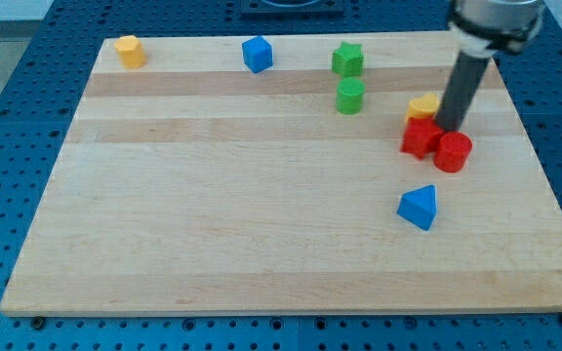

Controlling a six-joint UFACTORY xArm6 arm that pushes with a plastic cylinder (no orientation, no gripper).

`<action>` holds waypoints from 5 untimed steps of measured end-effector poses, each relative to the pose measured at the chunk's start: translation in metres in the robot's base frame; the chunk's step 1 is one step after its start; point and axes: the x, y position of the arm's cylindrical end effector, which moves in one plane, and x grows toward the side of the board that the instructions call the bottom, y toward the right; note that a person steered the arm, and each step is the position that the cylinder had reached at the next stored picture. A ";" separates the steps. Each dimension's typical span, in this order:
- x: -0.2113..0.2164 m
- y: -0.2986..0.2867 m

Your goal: Push the yellow heart to the top right

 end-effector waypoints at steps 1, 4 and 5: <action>-0.003 -0.062; -0.013 -0.046; -0.035 -0.020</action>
